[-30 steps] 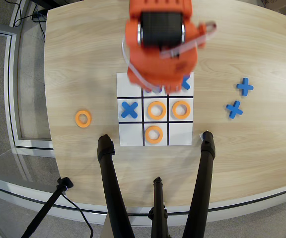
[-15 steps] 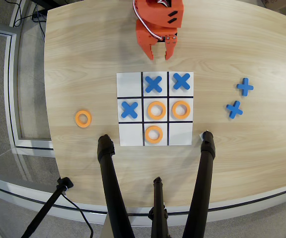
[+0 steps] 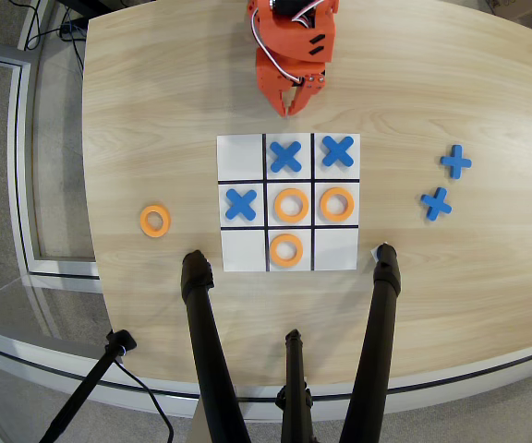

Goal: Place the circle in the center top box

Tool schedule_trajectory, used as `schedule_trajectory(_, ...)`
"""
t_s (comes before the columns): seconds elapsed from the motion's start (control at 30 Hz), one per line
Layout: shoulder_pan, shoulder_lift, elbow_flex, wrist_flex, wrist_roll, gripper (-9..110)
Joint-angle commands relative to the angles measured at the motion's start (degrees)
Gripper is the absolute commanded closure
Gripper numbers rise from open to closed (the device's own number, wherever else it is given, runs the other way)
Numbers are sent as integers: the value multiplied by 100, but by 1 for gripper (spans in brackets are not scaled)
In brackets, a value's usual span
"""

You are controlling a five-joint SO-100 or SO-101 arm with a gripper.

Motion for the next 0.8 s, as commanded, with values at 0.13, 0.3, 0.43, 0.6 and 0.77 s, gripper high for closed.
schedule_trajectory(0.13, 1063, 18, 325, -35, -18, 102)
schedule_trajectory(0.3, 3103, 114, 325, 158, 0, 101)
schedule_trajectory(0.43, 5643, 246, 325, 132, 9, 101)
schedule_trajectory(0.6, 7928, 246, 325, 132, 9, 101)
schedule_trajectory(0.77, 9132, 246, 325, 132, 9, 101)
